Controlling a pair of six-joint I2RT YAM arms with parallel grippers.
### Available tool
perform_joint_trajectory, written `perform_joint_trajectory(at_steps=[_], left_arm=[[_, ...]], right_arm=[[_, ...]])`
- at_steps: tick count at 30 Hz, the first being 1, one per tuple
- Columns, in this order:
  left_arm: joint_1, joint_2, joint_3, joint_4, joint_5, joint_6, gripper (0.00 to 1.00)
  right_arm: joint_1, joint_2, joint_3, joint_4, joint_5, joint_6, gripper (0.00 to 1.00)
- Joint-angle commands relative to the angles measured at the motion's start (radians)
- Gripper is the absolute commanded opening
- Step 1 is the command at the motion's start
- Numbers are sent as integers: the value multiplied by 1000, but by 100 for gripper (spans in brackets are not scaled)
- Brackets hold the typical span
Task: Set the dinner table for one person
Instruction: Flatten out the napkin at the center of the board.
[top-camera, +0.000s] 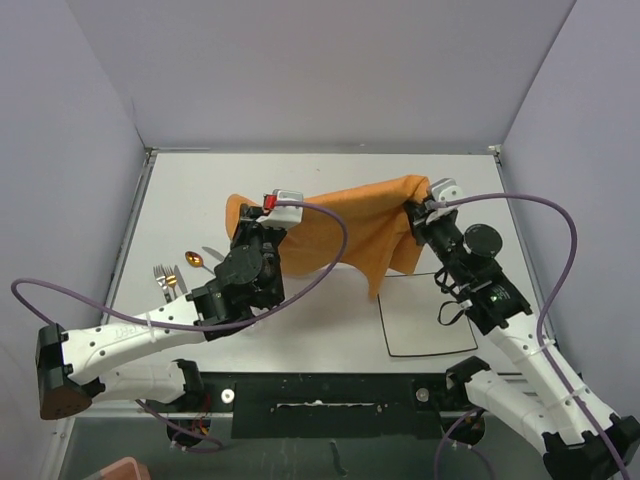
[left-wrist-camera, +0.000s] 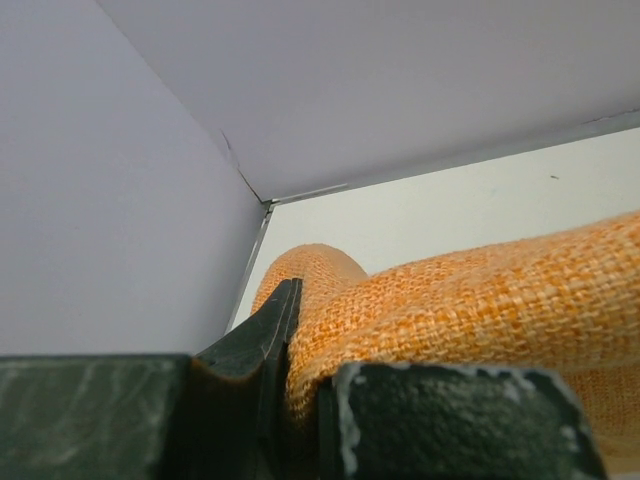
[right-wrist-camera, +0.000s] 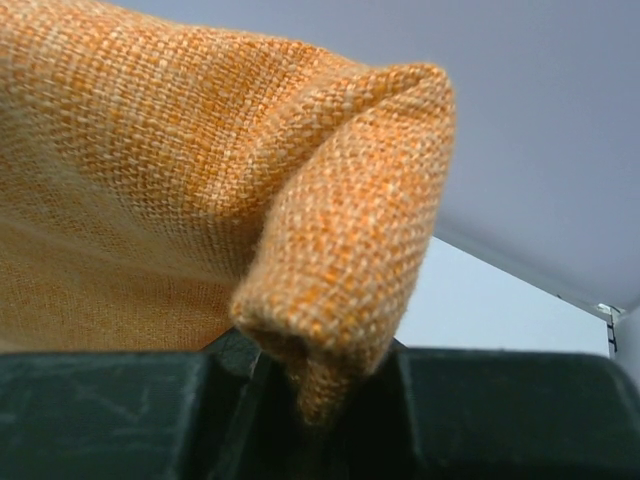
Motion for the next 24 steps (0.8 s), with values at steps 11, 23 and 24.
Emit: perform_joint_trajectory(at_steps=[11, 23, 24], left_arm=[[537, 94, 32, -205, 338, -502, 0], [742, 492, 173, -49, 535, -568, 0], [756, 514, 194, -58, 545, -596, 0]], right_arm=[[-85, 391, 30, 333, 201, 20, 0], [-254, 838, 230, 512, 226, 79, 0], [-265, 874, 244, 528, 223, 79, 0]])
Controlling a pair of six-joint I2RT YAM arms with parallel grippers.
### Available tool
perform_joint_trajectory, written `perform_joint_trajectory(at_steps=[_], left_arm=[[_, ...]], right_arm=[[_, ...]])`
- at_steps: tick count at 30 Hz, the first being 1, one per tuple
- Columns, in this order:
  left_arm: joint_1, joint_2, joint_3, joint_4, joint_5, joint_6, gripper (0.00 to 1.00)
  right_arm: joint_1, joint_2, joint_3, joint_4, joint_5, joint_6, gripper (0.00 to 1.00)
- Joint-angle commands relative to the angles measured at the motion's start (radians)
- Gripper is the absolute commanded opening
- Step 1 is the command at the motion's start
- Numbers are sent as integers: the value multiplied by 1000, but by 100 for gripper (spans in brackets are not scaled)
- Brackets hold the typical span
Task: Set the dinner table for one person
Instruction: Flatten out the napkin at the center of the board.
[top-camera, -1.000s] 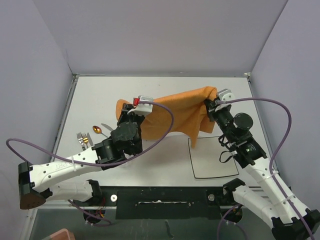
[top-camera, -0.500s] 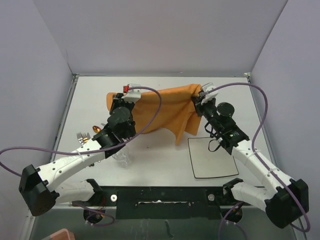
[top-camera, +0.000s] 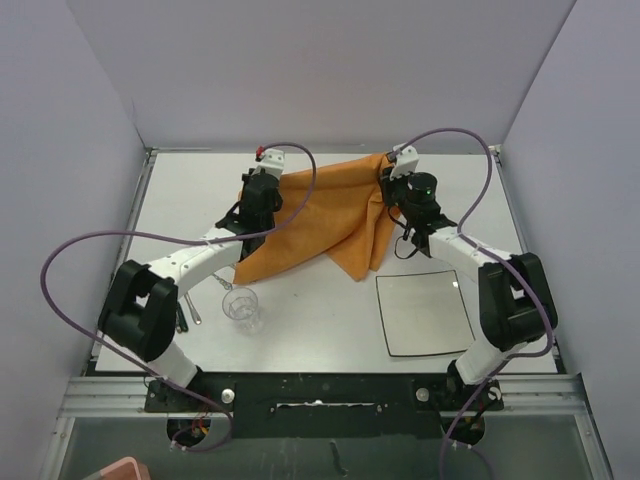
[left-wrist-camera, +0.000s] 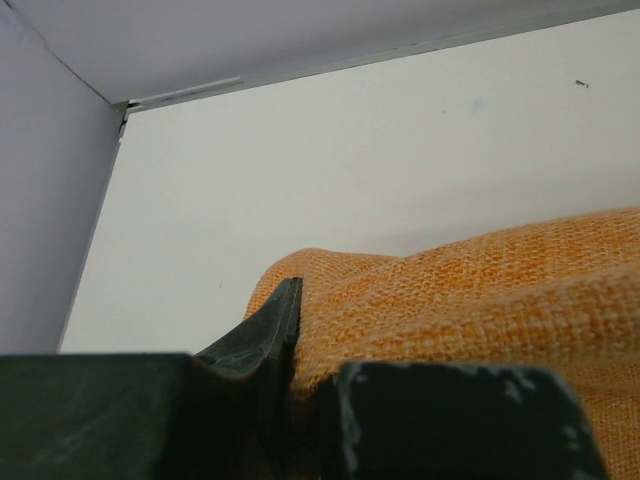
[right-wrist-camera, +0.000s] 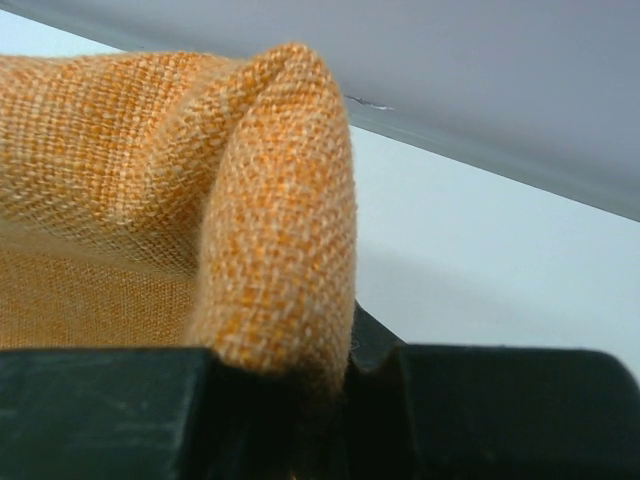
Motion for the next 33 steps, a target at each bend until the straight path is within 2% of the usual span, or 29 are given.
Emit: perform_joint_trajectory(at_steps=[1, 6, 11, 15, 19, 23, 29, 33], left_arm=[[127, 65, 138, 99, -104, -92, 0], [147, 181, 276, 84, -95, -94, 0], [164, 262, 342, 145, -85, -70, 0], [203, 325, 368, 182, 52, -87, 0], [230, 388, 383, 307, 82, -45, 0], [291, 391, 405, 276, 135, -96, 1], [361, 384, 465, 267, 163, -118, 13], [380, 394, 557, 228, 168, -137, 37]], right_arm=[[-135, 88, 92, 112, 251, -30, 0], [-171, 229, 163, 120, 241, -15, 0], [-198, 328, 192, 145, 237, -3, 0], [-216, 390, 224, 195, 208, 14, 0], [-216, 432, 248, 291, 187, -6, 0], [-218, 450, 246, 382, 174, -45, 0], [-217, 457, 258, 435, 154, -81, 0], [-209, 460, 278, 436, 123, -96, 0]])
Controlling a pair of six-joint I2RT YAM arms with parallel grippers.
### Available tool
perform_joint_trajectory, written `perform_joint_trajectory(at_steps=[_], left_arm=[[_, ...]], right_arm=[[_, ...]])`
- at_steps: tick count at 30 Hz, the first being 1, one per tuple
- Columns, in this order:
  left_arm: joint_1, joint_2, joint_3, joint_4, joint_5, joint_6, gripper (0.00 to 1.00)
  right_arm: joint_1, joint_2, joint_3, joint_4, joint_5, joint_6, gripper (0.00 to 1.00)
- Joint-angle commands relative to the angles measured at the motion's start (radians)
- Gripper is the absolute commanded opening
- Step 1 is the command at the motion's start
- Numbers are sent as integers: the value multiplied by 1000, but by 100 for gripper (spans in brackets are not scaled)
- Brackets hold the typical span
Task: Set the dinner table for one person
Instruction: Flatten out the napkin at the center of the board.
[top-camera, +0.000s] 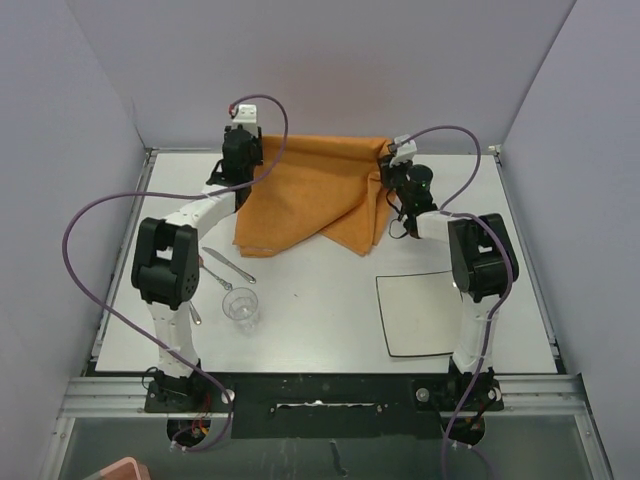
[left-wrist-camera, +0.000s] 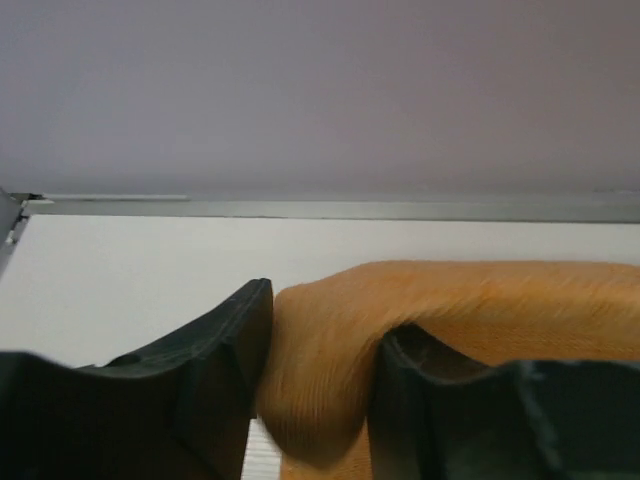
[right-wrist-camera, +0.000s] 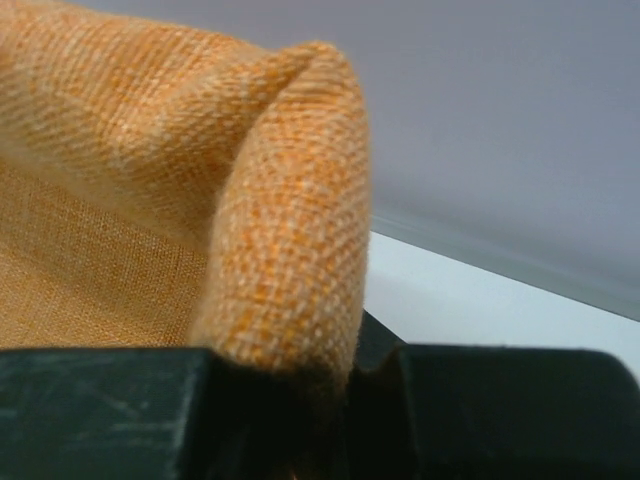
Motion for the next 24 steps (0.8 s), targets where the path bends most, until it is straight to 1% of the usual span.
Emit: perform_joint_trajectory(at_steps=[1, 5, 9, 12, 14, 17, 18, 21, 22, 24], left_arm=[[135, -22, 177, 76, -183, -31, 41], [120, -30, 217, 3, -180, -42, 43], [70, -49, 194, 19, -220, 33, 43], [-4, -72, 176, 10, -248, 93, 43], [-76, -88, 142, 70, -305, 193, 43], [-186, -114, 67, 208, -372, 354, 44], [-211, -126, 43, 227, -398, 367, 46], [-252, -185, -24, 159, -458, 283, 45], [-270, -206, -61, 159, -463, 289, 45], [-311, -241, -158, 306, -507, 393, 45]], right_arm=[[-111, 8, 44, 55, 220, -89, 0], [-110, 3, 38, 39, 215, -80, 0], [-98, 2, 29, 16, 200, -75, 0], [-83, 9, 30, -17, 193, -75, 0], [-69, 12, 25, -37, 205, -68, 0], [-36, 3, 8, -57, 228, -67, 0], [-23, -6, 3, -69, 244, -67, 0], [14, -54, -13, -140, 240, -45, 0], [27, -76, -22, -163, 221, -42, 0], [65, -123, -41, -196, 196, -65, 0]])
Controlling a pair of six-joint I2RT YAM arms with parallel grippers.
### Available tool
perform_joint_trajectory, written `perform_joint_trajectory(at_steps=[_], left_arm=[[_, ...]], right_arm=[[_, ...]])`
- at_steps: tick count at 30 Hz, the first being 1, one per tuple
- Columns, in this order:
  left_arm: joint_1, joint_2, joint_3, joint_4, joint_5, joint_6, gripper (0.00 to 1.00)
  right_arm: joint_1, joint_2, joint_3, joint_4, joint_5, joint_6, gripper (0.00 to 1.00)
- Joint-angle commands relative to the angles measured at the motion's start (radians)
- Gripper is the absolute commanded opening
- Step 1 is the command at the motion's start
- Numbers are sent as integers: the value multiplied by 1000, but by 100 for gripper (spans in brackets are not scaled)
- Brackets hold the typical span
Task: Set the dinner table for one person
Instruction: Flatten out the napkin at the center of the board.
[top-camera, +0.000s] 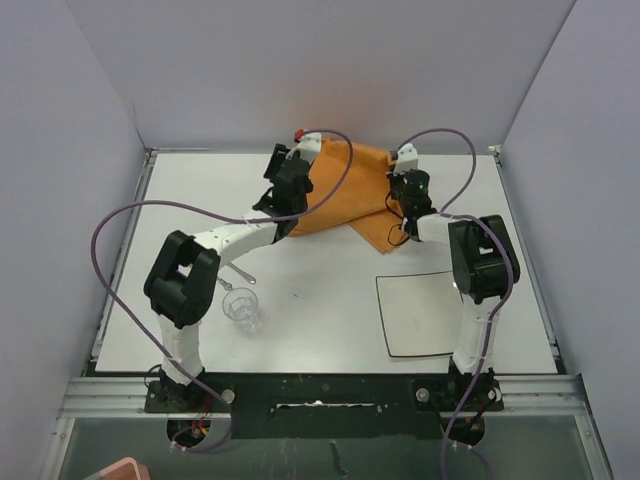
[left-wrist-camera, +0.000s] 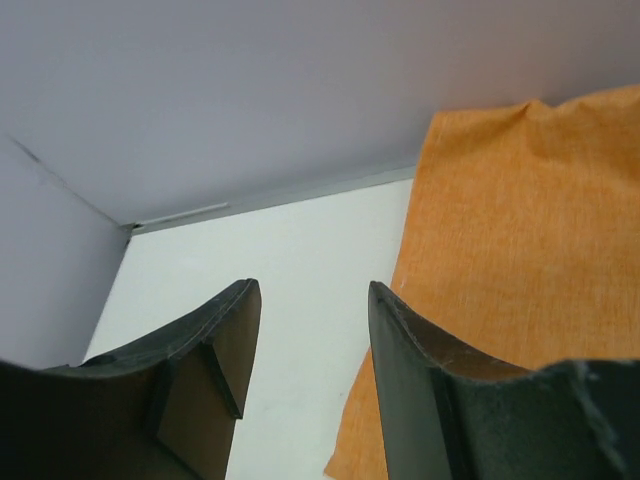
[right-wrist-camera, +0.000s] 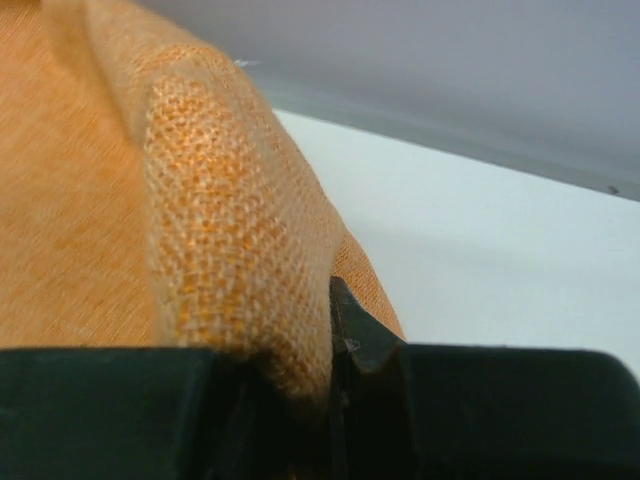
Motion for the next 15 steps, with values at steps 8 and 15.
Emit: perform_joint_trajectory(at_steps=[8, 15], left_arm=[[-90, -307, -278, 417, -184, 284, 48], [-120, -352, -336, 435, -186, 292, 48]], right_arm=[[81, -255, -23, -314, 158, 176, 0], [-51, -270, 16, -601, 216, 525, 0]])
